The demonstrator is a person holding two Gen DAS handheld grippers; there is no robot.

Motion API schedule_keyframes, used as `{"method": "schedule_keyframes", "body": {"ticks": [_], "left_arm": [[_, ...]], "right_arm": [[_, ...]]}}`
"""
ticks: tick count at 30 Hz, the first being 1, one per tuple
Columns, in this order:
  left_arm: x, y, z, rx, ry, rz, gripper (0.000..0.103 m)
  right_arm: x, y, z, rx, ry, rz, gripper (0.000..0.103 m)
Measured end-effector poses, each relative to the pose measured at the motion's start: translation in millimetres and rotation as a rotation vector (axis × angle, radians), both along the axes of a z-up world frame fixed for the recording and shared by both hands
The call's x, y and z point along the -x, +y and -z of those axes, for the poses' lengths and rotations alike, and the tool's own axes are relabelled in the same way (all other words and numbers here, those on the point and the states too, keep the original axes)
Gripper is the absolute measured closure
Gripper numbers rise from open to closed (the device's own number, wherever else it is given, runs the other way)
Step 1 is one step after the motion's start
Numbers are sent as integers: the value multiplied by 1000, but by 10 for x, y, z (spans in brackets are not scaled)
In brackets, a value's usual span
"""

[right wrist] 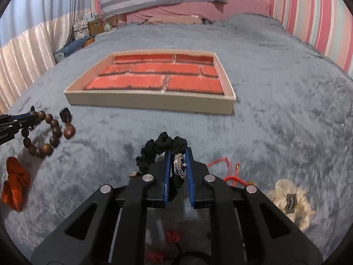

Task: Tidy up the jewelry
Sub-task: 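Carry both items into the brick-lined tray and open both tools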

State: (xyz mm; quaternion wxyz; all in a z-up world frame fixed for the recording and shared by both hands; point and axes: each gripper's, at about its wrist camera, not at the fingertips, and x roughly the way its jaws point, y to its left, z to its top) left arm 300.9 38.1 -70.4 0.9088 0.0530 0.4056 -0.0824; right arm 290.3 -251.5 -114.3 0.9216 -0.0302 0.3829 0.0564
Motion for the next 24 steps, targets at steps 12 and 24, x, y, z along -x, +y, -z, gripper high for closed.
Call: {"method": "schedule_keyframes", "body": {"ticks": [12, 24], "left_arm": [[-331, -416, -698, 23, -115, 94, 84], [-1890, -1079, -676, 74, -32, 91, 84]], "right_arm": [[-570, 50, -537, -18, -106, -17, 89], [-2036, -71, -533, -58, -43, 22, 89]]}}
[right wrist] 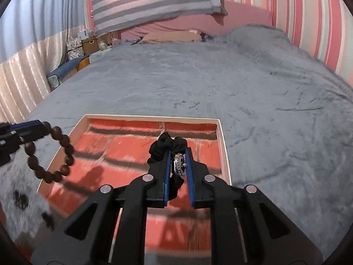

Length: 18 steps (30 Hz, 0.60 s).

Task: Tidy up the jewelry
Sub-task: 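Carry both items into the brick-lined tray and open both tools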

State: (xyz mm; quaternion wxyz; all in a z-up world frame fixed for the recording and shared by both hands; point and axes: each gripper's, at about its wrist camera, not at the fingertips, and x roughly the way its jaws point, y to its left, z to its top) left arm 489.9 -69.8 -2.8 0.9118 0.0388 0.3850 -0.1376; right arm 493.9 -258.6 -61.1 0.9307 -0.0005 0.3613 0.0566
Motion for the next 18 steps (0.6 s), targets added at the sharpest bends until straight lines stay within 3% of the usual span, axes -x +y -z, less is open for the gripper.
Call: {"method": "schedule_keyframes", "body": {"ticks": [8, 18], "left_arm": [[-865, -50, 450, -12, 94, -76, 84], [-1268, 153, 951, -116, 213, -145, 84]], "right_arm": [[-738, -71, 303, 30, 110, 46, 89], [-1219, -101, 550, 76, 262, 86, 89]]}}
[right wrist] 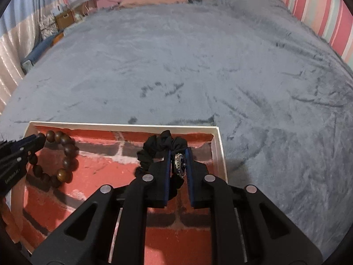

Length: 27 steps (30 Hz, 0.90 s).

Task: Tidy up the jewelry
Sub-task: 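Carry both items into the brick-lined tray and open both tools, then withdraw both tools from the tray back toward the remaining jewelry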

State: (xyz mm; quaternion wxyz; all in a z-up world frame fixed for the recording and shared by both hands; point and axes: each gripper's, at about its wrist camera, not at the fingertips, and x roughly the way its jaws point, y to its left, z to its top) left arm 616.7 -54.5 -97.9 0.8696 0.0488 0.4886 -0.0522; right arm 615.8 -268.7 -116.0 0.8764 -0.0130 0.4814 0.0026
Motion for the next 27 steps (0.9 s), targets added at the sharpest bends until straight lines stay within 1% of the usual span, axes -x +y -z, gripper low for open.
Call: {"method": "schedule_keyframes", "body": {"ticks": [5, 8, 11, 13, 14, 15, 16, 17, 18, 19, 20, 21, 22, 23, 24, 25, 26, 27], "left_arm": [[-29, -10, 181, -37, 49, -6, 83], [-22, -23, 188, -46, 53, -7, 83], [-15, -45, 181, -56, 53, -8, 83], [7, -41, 142, -60, 46, -8, 82], [24, -45, 125, -59, 44, -8, 78], [47, -36, 82, -60, 36, -11, 68], [89, -27, 12, -63, 15, -12, 62], [143, -17, -72, -61, -9, -7, 52], [193, -4, -142, -58, -25, -2, 46], [268, 13, -245, -54, -47, 3, 45], [355, 35, -356, -49, -70, 7, 42], [444, 62, -461, -44, -90, 11, 39], [535, 85, -560, -38, -113, 16, 37], [672, 120, -689, -35, -151, 22, 30], [808, 157, -803, -33, -189, 24, 21], [911, 189, -883, -30, -214, 24, 17], [1084, 243, -1000, -19, -249, 28, 14], [1224, 276, -1079, -7, -269, 34, 13]], "right_arm": [[-94, 9, 132, 18, 44, 3, 89], [-132, -9, 213, 15, 70, 5, 87], [-134, -16, 235, 18, 64, 4, 85], [-139, -10, 228, 22, 67, 3, 68], [-122, -20, 202, 11, 67, 1, 68], [-96, -26, 166, 1, 60, -4, 68], [-53, -24, 113, -7, 48, -9, 66], [6, -27, 34, -20, 30, -20, 64], [83, -34, -63, -34, 9, -33, 59], [139, -41, -133, -40, -5, -40, 52], [236, -50, -240, -40, -27, -51, 49], [346, -62, -346, -35, -50, -61, 44], [434, -70, -425, -32, -67, -68, 37], [593, -97, -549, -33, -98, -82, 34], [721, -126, -632, -34, -120, -89, 27], [859, -162, -703, -34, -141, -93, 21], [1046, -211, -793, -33, -169, -95, 18], [1173, -245, -848, -34, -188, -96, 16]]}}
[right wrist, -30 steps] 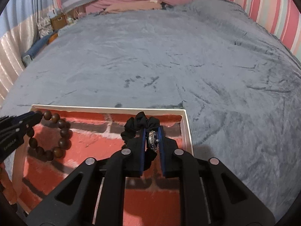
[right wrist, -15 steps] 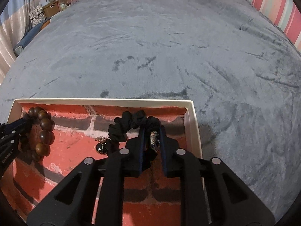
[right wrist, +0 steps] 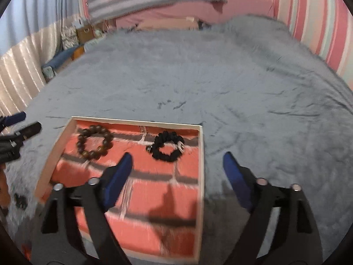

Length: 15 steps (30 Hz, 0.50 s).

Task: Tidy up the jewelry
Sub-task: 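Withdraw both tools from the tray back toward the remaining jewelry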

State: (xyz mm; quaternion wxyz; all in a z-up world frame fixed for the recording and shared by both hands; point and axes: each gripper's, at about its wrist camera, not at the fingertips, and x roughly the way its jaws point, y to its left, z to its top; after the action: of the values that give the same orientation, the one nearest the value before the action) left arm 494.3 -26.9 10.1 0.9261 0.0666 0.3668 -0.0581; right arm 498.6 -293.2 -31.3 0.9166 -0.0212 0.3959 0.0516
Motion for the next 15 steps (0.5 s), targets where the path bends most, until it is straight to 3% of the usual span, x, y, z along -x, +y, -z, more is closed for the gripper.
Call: {"method": "schedule_keyframes", "body": {"ticks": [5, 15], "left_arm": [[645, 147, -244, 15, -83, 16, 9], [1662, 479, -456, 47, -165, -19, 9]], "right_arm": [[713, -277, -255, -23, -106, 38, 5], [1675, -302, -408, 20, -185, 87, 4]]}}
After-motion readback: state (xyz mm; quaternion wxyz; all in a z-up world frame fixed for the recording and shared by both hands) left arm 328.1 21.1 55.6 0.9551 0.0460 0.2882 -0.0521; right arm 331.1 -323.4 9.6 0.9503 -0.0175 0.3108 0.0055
